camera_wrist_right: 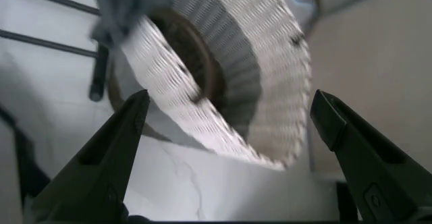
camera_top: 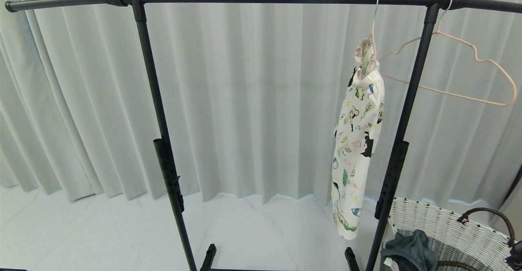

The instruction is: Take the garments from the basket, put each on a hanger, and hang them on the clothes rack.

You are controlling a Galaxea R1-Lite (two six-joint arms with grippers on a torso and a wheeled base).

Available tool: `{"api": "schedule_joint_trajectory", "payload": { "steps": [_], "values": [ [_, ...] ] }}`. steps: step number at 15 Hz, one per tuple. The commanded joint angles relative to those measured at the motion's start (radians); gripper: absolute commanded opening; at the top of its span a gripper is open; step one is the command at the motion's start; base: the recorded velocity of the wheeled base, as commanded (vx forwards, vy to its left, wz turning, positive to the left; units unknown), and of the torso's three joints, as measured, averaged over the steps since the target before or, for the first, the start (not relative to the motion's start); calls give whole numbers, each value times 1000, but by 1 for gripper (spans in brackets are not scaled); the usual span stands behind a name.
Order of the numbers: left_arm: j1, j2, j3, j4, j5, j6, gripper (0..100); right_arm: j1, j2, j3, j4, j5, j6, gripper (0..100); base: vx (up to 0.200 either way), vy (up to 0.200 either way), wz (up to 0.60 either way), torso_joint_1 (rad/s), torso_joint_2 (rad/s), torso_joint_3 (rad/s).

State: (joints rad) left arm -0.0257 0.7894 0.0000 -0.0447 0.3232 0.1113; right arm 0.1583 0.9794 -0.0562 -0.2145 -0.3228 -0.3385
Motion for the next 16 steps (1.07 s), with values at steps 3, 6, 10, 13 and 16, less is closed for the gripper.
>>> {"api": "schedule_joint_trajectory", "payload": {
  "steps": [3,6,10,13,16],
  "values": [
    [0,-2,0,0,0,-1,100,112,226,4,-62,99,4,100,133,0,0,2,3,3],
    [0,-1,0,0,0,-1,100,130,504,12,-304,126,6,100,0,0,0,0,0,0],
    [-11,11,0,0,-4,-1,100,210,745,41,-496,154,0,100,100,0,0,1,1,1],
    [-11,10,0,0,-4,-2,100,208,855,-1,-497,162,-14,100,0,0,0,0,0,0],
    [-11,10,0,0,-4,-4,100,208,934,-19,-499,93,-13,100,0,0,0,0,0,0]
  ]
}}
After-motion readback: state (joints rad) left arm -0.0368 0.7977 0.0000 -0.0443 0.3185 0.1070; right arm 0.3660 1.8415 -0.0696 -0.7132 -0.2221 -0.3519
